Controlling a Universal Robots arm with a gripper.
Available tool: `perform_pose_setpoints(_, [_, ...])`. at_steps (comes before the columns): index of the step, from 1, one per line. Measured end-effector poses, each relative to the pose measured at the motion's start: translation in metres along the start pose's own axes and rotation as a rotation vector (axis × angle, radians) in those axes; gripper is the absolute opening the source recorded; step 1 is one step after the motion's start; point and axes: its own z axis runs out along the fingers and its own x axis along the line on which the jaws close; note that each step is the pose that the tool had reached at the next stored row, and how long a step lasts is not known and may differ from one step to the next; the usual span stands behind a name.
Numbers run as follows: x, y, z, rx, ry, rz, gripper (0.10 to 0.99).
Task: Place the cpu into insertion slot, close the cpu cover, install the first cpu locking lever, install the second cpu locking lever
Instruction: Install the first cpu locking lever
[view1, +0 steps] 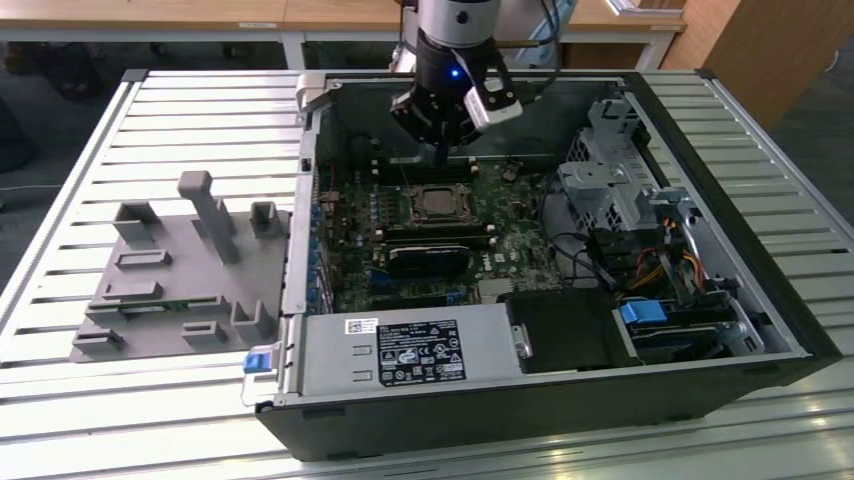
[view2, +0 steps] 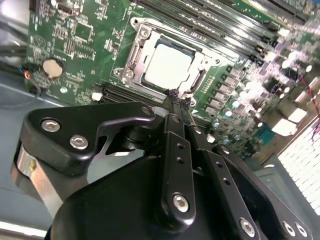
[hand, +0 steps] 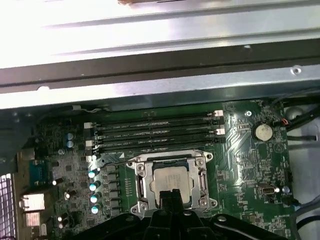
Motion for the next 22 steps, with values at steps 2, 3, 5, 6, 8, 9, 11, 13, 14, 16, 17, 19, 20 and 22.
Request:
perform_pose_setpoints(2, [0.0000,-0.0001,0.0002,0.000,0.0009,-0.017,0.118])
perform_pose_setpoints(3, [0.0004,-0.0001,0.0003,0.000,0.0009,-0.018,0.118])
perform_pose_setpoints(5, [0.0022,-0.0003,0.0006,0.000,0.0008,-0.018,0.118])
perform_pose_setpoints(6, [0.0037,-0.0004,0.0008,0.000,0.0008,-0.018,0.118])
perform_pose_setpoints(8, [0.0077,-0.0008,0.0012,0.000,0.0007,-0.018,0.118])
perform_pose_setpoints(9, [0.0096,-0.0011,0.0015,0.000,0.0008,-0.018,0.118])
perform_pose_setpoints(11, [0.0121,-0.0014,0.0022,0.000,0.0008,-0.018,0.118])
perform_pose_setpoints(13, [0.0150,-0.0021,0.0027,0.000,0.0005,-0.018,0.118])
perform_pose_setpoints(14, [0.0166,-0.0024,0.0031,0.000,0.0001,-0.020,0.118])
perform_pose_setpoints(16, [0.0179,-0.0026,0.0040,-0.001,0.0006,-0.032,0.118])
perform_pose_setpoints(17, [0.0180,-0.0027,0.0044,-0.001,0.0012,-0.044,0.118])
perform_pose_setpoints(19, [0.0182,-0.0027,0.0053,-0.001,0.0025,-0.071,0.118])
perform_pose_setpoints(20, [0.0198,-0.0030,0.0058,-0.001,0.0027,-0.075,0.118])
perform_pose_setpoints(22, [0.0255,-0.0036,0.0065,-0.001,0.0022,-0.076,0.118])
